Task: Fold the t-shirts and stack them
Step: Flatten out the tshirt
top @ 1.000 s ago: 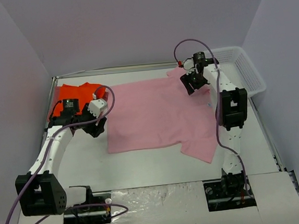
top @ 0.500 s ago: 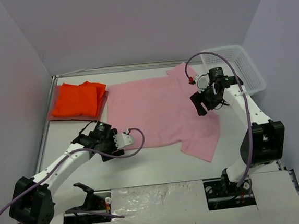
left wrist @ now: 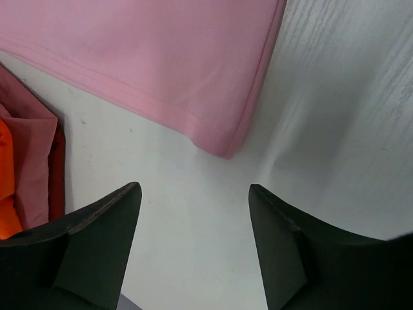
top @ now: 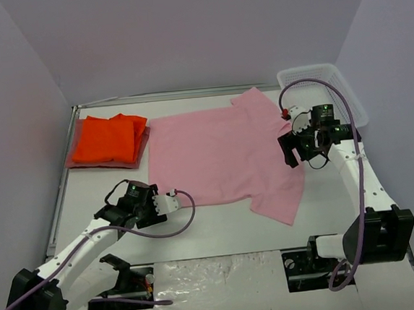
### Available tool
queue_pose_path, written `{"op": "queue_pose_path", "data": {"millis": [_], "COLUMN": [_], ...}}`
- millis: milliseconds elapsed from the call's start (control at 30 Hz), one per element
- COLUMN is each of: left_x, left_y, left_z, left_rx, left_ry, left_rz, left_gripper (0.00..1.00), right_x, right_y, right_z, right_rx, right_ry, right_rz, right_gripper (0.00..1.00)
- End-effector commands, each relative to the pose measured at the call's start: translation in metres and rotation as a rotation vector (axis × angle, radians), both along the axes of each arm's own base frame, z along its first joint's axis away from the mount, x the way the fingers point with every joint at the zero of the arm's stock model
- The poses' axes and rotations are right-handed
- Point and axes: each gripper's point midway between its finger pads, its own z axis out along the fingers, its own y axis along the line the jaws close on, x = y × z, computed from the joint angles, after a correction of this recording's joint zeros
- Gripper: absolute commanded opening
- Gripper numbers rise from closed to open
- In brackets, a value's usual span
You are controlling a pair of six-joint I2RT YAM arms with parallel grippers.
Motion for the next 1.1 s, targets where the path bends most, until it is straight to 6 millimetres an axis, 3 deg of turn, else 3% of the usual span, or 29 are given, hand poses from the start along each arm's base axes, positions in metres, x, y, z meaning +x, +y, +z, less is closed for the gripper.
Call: {"op": "queue_pose_path", "data": {"millis": [0,300,533,1067], "left_x": [0.004,0.004,0.008,0.016], "left_y": [-0.005,-0.011,-0.013,-0.011], "left_z": [0.006,0.004,0.002,-0.022], "left_rx": [-0.025,-0.067,-0.079,-0.008], "left_ry": [-0.038,-0.035,-0.054,-0.025], "left_rz": [-0.008,-0.001,-0.004,-0.004], "left_gripper": [0.66,0.67,0.68,0.69], "right_x": [0.004,0.008,0.007,0.005], "right_y": [-0.006,-0.018,-0.018,-0.021], "right_z": [-0.013,-0.017,-0.032,-0.039], "right_rx": [0.025,0.051,0.103,0.138], "right_ry": [0.041,0.016,0.012,0.027], "right_rz": [-0.046,-0.089,-0.094,-0.120], "right_gripper": [0.75,0.77,0.78,0.79]}}
